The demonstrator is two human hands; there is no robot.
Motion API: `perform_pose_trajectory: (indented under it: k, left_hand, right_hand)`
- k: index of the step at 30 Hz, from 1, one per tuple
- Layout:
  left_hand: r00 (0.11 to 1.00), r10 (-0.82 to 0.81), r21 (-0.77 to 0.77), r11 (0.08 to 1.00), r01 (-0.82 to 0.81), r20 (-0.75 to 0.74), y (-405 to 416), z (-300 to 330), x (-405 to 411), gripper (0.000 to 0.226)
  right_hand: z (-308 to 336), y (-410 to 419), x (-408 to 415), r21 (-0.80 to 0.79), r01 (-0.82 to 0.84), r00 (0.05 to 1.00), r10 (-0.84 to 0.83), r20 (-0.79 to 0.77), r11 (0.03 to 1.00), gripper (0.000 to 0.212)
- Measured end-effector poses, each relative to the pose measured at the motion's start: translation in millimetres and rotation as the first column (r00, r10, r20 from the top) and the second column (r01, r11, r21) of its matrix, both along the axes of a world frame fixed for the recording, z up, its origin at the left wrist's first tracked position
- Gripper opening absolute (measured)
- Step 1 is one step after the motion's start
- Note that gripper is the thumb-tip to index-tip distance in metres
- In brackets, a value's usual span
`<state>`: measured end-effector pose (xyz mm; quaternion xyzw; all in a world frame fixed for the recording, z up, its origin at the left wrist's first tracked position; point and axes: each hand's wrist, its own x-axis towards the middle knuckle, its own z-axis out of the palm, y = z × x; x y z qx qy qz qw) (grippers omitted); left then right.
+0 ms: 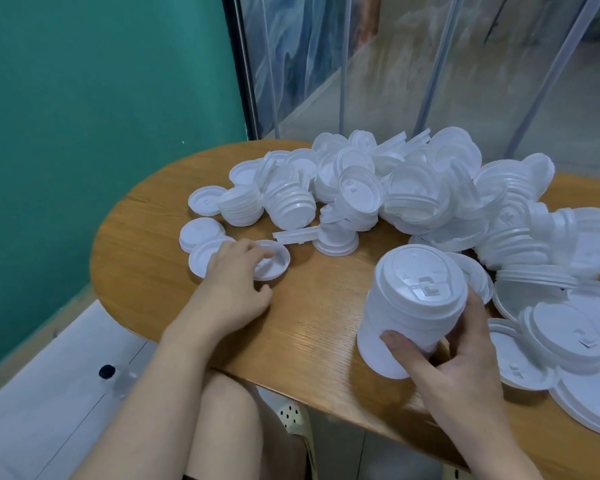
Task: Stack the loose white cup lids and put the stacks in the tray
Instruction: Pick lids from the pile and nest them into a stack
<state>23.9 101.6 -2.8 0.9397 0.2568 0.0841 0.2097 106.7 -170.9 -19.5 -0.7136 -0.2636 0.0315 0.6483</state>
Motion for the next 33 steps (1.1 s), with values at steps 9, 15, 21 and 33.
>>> perform_pose_trajectory:
  k: [9, 15, 21, 33]
  left_hand:
    - [0.993, 0.073, 0.082, 0.993, -0.081, 0.094, 4.2, -7.5, 10.3, 0.015]
    - [0.938, 0.054, -0.144, 0.99, -0.005, 0.342, -4.3, -0.6, 4.0, 0.011]
    - [0.865, 0.246, -0.548, 0.835, 0.039, 0.437, -16.8, -0.8, 12.6, 0.015]
    - [0.826, 0.235, -0.476, 0.878, 0.045, 0.512, -30.1, 26.6, 11.5, 0.023]
  right_hand:
    - [2.2, 0.7, -0.5, 0.027, -0.017, 0.999, 0.018, -0.034, 0.999, 0.079]
    - [-0.6, -1.2, 0.7, 0.047, -0.022, 0.998, 0.024, -0.055, 0.999, 0.085]
    - [0.6, 0.2, 0.7, 0.042, 0.0, 0.999, 0.002, -0.054, 0.999, 0.085]
    - [-2.6, 0.4, 2.1, 0.017, 0.007, 1.0, -0.006, -0.023, 1.0, 0.085]
